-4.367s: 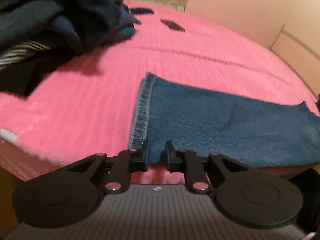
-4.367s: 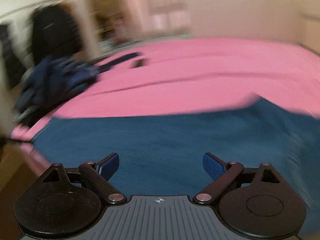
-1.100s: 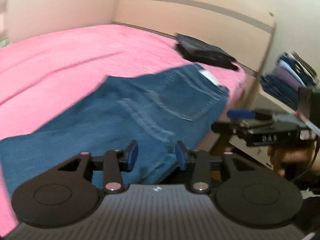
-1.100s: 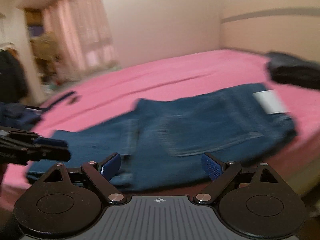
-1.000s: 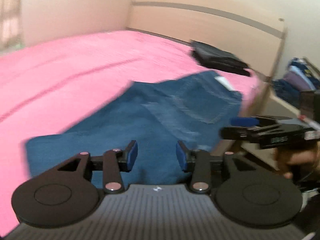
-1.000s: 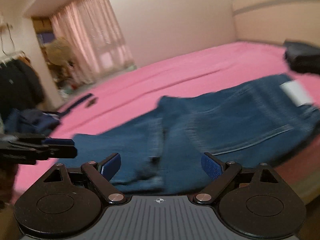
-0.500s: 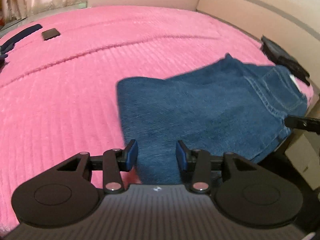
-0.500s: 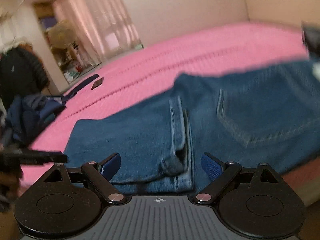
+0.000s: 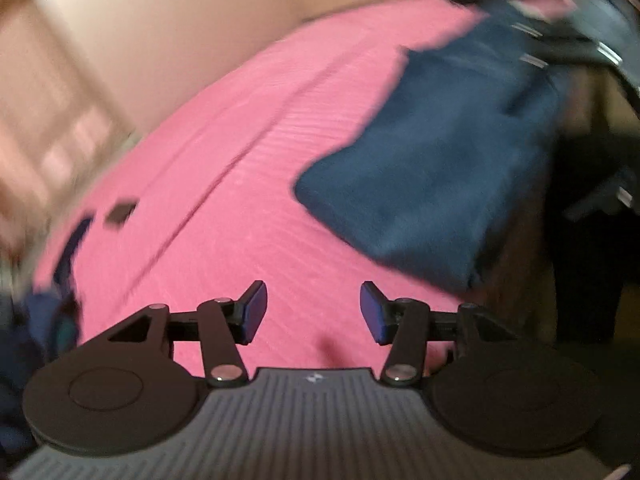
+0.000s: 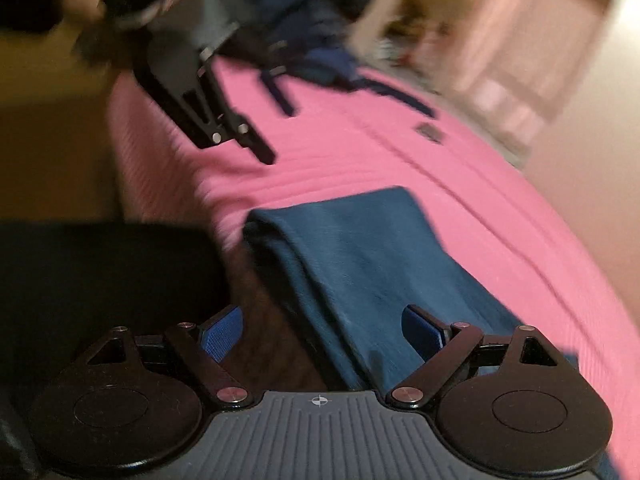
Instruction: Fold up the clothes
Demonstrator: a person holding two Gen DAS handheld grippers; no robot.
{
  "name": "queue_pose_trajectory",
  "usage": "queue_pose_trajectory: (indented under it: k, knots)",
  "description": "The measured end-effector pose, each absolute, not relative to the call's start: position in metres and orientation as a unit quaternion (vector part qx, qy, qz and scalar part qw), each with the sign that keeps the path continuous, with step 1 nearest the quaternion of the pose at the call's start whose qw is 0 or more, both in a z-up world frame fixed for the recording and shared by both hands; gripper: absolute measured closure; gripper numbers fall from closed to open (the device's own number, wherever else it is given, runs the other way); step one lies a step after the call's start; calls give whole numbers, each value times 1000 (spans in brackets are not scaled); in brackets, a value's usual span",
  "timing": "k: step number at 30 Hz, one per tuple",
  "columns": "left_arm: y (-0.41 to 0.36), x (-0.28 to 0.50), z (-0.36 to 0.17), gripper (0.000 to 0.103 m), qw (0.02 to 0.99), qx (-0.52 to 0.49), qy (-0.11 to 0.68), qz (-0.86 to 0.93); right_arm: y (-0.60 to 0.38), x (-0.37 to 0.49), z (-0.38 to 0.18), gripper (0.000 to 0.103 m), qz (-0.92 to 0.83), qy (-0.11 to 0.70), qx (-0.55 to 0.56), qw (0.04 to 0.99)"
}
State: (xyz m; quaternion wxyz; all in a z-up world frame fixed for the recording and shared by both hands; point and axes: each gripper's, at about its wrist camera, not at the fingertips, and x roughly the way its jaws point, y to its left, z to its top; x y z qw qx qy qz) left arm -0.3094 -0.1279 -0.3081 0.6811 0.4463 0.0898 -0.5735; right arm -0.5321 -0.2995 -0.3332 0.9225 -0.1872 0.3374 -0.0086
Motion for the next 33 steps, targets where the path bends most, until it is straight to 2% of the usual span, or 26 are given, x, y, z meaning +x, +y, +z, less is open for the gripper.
queue_pose_trajectory:
  k: [2,3,4,6,8,9,10,12,16,17,18,19,21,23,24,25,26,33]
  knots:
    - [-126,-318,-318,56,650,481,53,-586,-286,-518,-342,14,17,347,-233,908]
    - [-125,-323,-323,53,635,495,36,-593,-279,-510,-347,18,29,352,-256,900]
    - [-126,-326,-327,50,621,505,21,-599,-272,-503,-352,37,42,356,-278,891]
    - [-127,-333,-334,41,599,518,-6,-611,-262,-491,-359,59,62,362,-313,876]
    - [-128,-337,-337,41,582,524,-28,-621,-267,-489,-361,65,63,360,-309,878]
    - [-129,-338,-338,41,574,527,-38,-626,-271,-489,-360,76,62,358,-301,882]
    - [-131,-340,-339,40,566,529,-49,-630,-276,-492,-355,81,58,352,-284,890]
    - [-136,-342,-341,40,547,546,-82,-630,-285,-497,-347,82,50,341,-253,904]
    - [-146,-346,-352,41,497,581,-152,-626,-291,-504,-332,83,37,327,-222,918]
    - [-148,-347,-354,44,485,587,-169,-626,-291,-506,-329,83,34,325,-220,919]
    - [-151,-348,-356,53,472,593,-186,-625,-289,-509,-327,82,29,322,-224,919]
    - [-154,-348,-355,57,459,598,-187,-630,-287,-512,-325,82,25,319,-227,920]
    - [-158,-349,-349,75,439,603,-180,-642,-284,-518,-321,82,16,313,-235,920]
    - [-159,-348,-340,81,436,598,-173,-649,-282,-523,-319,80,6,306,-242,921]
    - [-160,-346,-332,83,446,588,-162,-655,-280,-526,-319,57,1,302,-244,922]
    - [-161,-343,-323,84,457,576,-149,-661,-279,-528,-319,25,-3,295,-247,923]
    - [-163,-342,-315,86,466,567,-143,-665,-277,-531,-319,19,-4,287,-248,925]
    - [-179,-339,-263,87,504,519,-128,-678,-291,-528,-305,19,-43,248,-237,938]
